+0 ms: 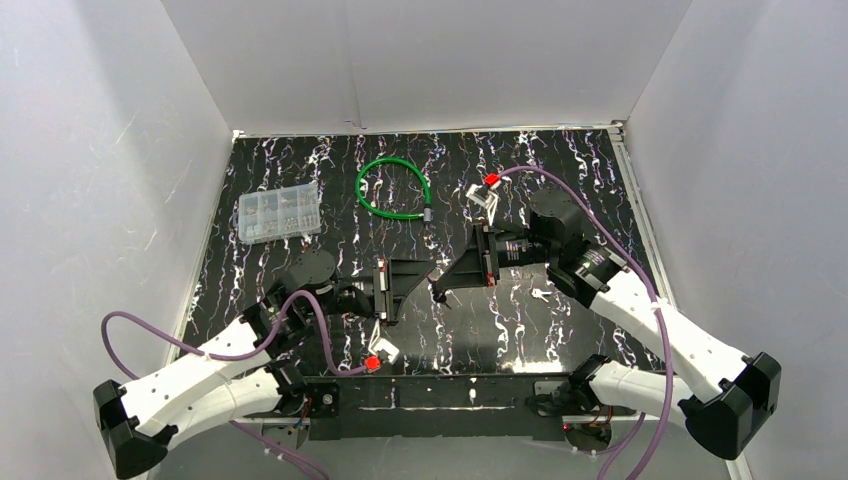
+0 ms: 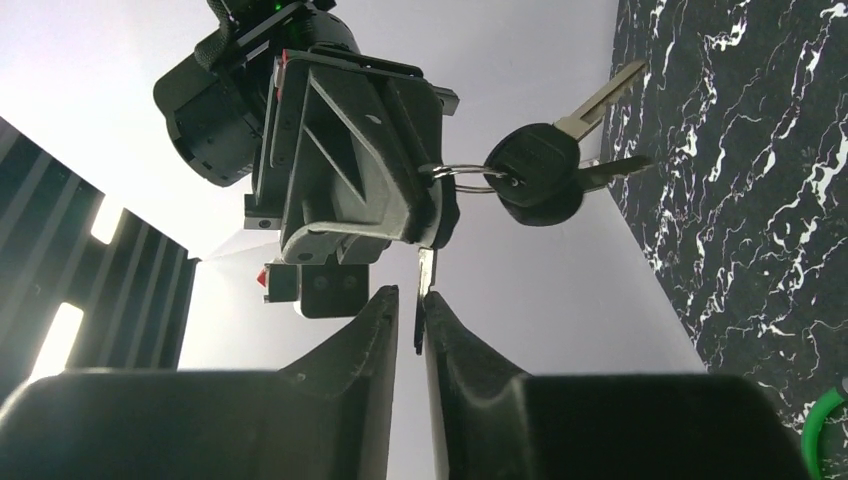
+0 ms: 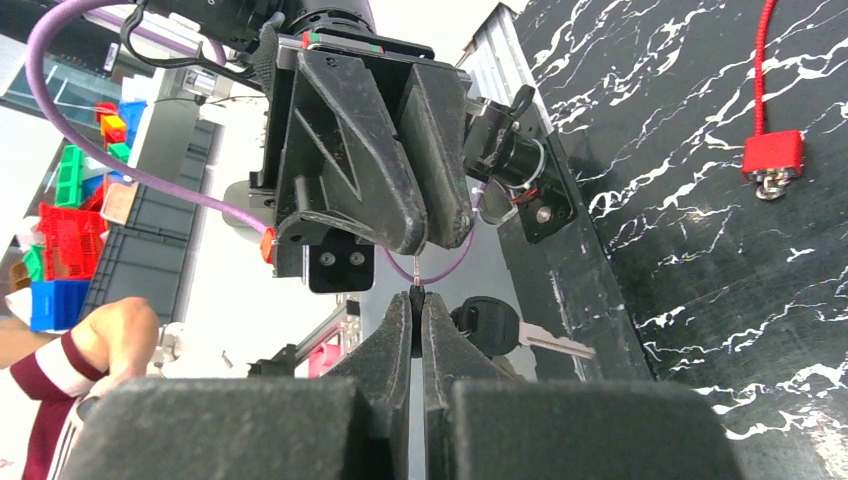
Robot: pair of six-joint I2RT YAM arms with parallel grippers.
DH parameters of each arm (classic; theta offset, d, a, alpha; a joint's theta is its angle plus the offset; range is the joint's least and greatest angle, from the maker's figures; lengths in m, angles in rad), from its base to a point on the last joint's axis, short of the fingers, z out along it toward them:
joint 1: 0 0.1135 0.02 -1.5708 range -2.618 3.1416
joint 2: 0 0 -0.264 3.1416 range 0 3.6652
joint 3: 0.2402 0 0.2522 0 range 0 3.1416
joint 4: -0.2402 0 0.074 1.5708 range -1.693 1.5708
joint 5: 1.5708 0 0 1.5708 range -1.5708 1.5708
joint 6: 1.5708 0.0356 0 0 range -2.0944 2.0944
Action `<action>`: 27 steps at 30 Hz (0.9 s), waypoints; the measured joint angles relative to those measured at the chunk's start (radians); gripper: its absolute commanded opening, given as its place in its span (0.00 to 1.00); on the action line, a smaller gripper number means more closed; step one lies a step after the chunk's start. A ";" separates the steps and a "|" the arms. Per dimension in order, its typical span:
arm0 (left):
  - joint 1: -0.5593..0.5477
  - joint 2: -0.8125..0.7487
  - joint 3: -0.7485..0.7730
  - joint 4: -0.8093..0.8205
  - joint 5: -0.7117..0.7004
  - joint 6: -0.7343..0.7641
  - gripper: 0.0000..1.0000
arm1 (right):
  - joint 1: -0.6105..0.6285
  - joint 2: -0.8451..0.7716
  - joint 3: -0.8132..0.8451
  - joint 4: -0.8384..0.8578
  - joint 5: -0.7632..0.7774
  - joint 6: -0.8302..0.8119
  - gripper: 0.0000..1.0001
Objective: Unlock with the key
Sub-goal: Pick up the key from the center of the board.
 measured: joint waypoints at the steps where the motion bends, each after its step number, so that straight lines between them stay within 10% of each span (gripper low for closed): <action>1: -0.003 0.000 0.000 -0.001 -0.004 0.001 0.14 | 0.000 0.001 0.000 0.004 -0.003 0.004 0.01; 9: -0.021 -0.018 -0.009 -0.002 -0.017 0.020 0.23 | -0.016 0.008 0.000 0.057 -0.022 0.042 0.01; 14: -0.025 -0.025 -0.017 -0.004 -0.027 0.023 0.00 | -0.024 0.015 0.000 0.084 -0.031 0.060 0.01; 21: -0.030 -0.029 -0.017 -0.013 -0.056 0.028 0.00 | -0.032 0.053 -0.001 0.110 -0.071 0.096 0.02; 27: -0.036 -0.027 0.006 -0.086 -0.082 -0.001 0.00 | -0.041 0.066 0.007 0.063 -0.071 0.067 0.65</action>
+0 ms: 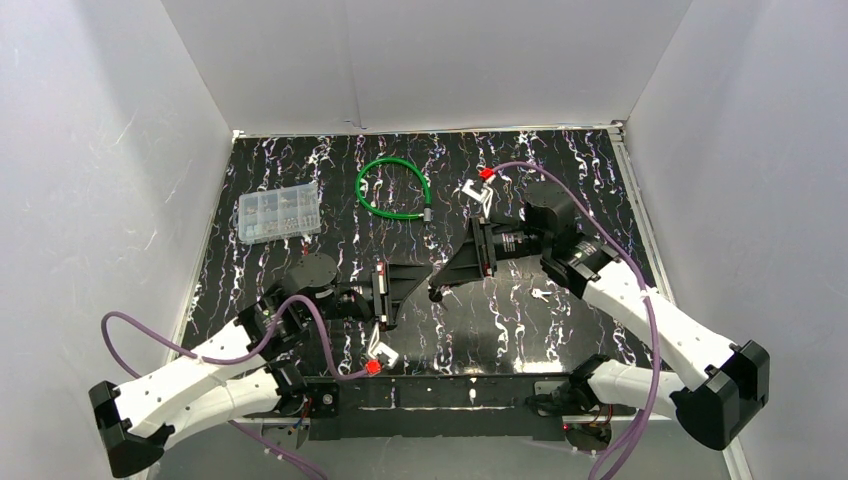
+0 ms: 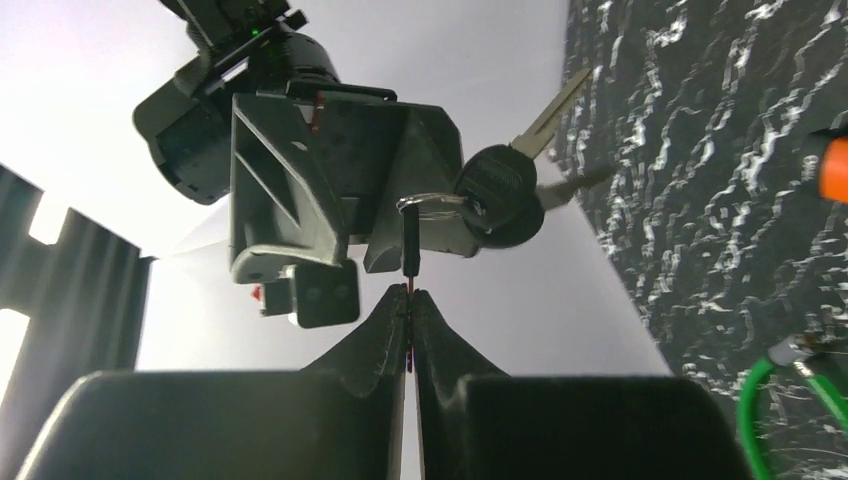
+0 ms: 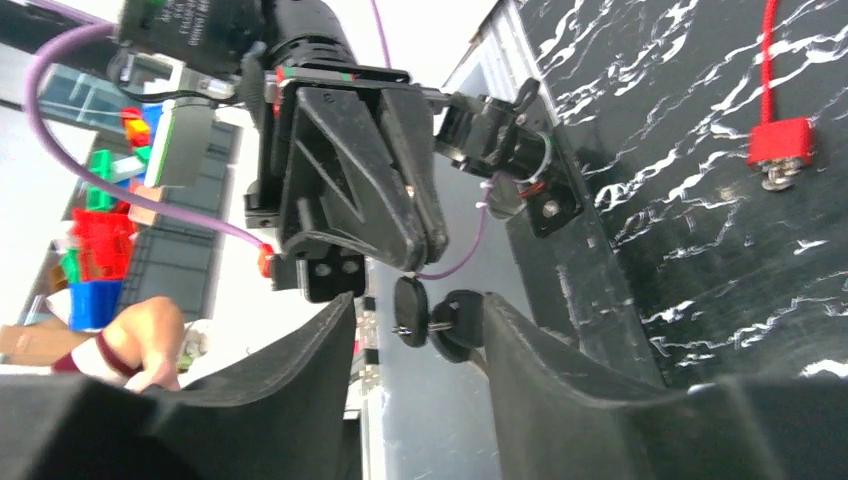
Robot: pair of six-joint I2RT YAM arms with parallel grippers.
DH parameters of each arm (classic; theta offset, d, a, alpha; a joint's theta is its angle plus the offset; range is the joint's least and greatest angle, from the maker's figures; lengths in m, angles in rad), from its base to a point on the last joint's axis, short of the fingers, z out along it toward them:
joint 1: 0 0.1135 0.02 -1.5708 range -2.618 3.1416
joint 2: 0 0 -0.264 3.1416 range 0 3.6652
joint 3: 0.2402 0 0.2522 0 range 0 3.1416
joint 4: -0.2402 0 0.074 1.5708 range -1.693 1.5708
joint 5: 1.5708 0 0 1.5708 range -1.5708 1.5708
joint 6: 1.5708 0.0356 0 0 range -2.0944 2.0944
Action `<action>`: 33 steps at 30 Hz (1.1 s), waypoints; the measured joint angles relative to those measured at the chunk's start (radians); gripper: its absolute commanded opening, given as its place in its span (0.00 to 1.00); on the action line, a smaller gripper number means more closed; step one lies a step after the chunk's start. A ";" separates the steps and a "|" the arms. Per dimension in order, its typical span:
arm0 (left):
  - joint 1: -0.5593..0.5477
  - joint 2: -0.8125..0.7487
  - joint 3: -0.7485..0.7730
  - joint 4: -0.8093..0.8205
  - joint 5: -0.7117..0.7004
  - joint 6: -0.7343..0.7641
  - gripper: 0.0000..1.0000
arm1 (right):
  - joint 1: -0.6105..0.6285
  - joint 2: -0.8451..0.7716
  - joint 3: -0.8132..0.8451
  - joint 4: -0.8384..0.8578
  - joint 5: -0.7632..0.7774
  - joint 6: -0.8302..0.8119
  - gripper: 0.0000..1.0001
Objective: Unlock with the key
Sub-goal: Pick up the key from the center of the board.
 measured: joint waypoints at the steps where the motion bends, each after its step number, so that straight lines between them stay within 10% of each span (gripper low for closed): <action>1: -0.002 0.002 0.018 -0.037 -0.005 -0.015 0.00 | -0.004 -0.001 0.010 -0.034 0.008 -0.022 0.69; 10: -0.013 0.132 0.368 -0.553 -0.107 -0.291 0.00 | -0.049 -0.117 0.243 -0.437 0.318 -0.383 0.79; 20: -0.013 0.445 0.704 -1.349 -0.058 -0.602 0.00 | -0.049 -0.394 0.052 -0.431 0.446 -0.564 0.77; 33: -0.010 0.682 1.062 -1.499 0.149 -0.856 0.00 | 0.143 -0.316 -0.064 -0.166 0.371 -0.549 0.73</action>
